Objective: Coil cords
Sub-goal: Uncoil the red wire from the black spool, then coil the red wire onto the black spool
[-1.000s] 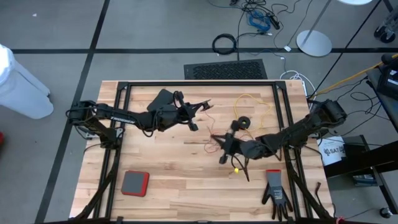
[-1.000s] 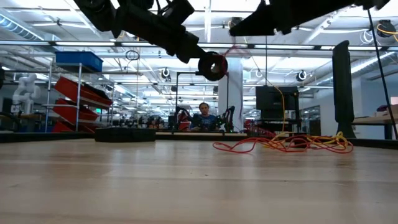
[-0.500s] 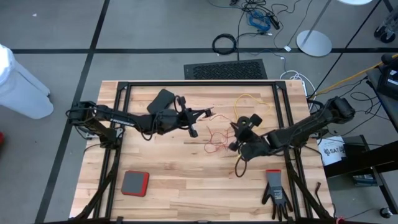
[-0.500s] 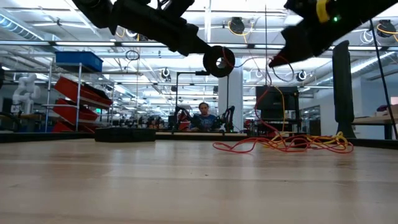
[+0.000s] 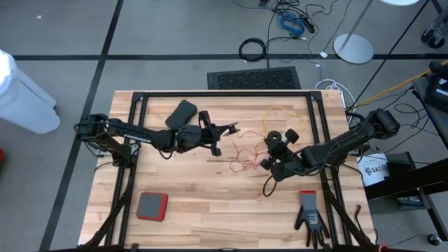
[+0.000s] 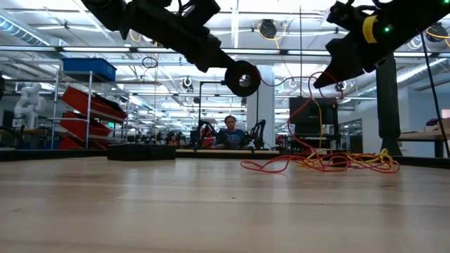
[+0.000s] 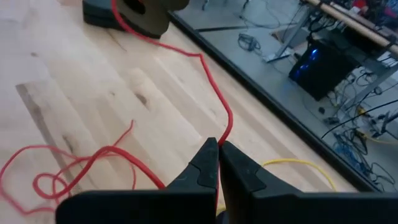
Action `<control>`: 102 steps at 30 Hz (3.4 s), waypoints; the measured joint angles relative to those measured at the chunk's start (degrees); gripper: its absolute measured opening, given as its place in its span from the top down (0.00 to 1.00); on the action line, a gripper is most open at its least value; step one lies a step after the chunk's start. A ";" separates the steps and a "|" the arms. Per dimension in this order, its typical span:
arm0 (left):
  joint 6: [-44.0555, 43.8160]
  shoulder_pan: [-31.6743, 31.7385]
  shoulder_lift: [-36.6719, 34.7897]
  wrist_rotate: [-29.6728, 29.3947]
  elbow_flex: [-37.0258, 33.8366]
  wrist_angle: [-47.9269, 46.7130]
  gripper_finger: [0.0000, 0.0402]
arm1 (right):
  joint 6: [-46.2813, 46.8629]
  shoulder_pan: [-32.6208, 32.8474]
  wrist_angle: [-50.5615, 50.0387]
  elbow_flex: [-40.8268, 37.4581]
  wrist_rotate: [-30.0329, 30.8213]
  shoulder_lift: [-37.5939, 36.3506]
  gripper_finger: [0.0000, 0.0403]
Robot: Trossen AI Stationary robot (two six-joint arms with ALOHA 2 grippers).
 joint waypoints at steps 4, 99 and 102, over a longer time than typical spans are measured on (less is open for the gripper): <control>-0.01 0.00 0.00 0.04 0.00 -1.34 1.00 | 2.09 0.00 -2.27 0.00 -2.32 0.00 1.00; 0.50 -3.63 -7.65 5.31 0.00 0.51 1.00 | -39.06 -2.41 47.39 0.02 -15.70 10.08 0.83; 0.52 -3.63 -7.63 5.16 0.00 0.32 1.00 | -37.77 -2.41 45.52 0.02 -15.70 10.08 0.85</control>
